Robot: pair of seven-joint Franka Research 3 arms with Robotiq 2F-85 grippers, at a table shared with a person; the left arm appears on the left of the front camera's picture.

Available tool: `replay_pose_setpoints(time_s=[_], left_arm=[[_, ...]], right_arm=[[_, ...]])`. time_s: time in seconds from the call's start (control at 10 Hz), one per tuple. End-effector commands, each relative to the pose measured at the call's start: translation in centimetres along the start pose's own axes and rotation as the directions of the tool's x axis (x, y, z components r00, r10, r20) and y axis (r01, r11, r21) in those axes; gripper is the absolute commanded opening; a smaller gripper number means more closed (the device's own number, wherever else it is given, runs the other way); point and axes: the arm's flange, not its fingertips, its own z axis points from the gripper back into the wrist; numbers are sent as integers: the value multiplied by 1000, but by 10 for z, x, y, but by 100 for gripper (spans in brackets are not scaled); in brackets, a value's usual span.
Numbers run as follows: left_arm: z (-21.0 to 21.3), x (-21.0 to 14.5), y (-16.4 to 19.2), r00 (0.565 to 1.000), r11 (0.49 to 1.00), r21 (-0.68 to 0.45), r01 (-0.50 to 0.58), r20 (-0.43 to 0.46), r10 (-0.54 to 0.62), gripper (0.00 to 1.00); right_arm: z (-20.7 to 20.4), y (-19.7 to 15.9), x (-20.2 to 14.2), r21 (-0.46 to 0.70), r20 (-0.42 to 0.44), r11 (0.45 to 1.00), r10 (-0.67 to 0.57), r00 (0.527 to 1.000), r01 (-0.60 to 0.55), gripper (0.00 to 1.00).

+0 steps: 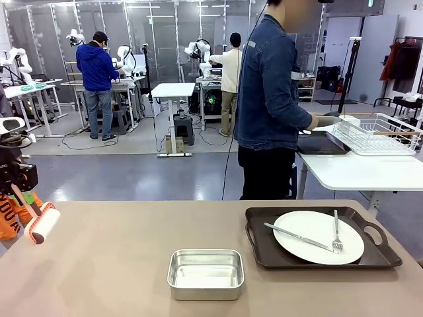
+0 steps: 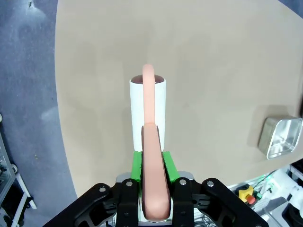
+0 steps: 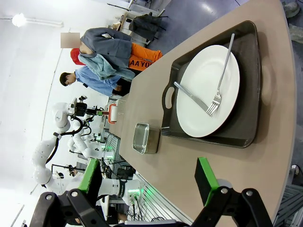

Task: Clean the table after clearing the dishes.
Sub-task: Place the Lint Roller back on top of the Airtight Container.

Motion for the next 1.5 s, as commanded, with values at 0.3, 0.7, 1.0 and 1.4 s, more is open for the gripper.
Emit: replay_pose_setpoints(time_s=[0.3,0.7,1.0,1.4], left_arm=[[31,-27,-179,783,765,185,616,-38,-621,22],[11,-88,-334,308,275,204,940,-157,-938,22],[15,-131,-387,84,42,210,977,-194,-977,22],[0,-130,-391,150,120,156,980,-193,-970,22]], right_arm=[[1,4,0,3,1,1000,8,1000,-8,100],[1,4,0,3,1,1000,8,1000,-8,100],[1,4,0,3,1,1000,8,1000,-8,100],[1,4,0,3,1,1000,8,1000,-8,100]])
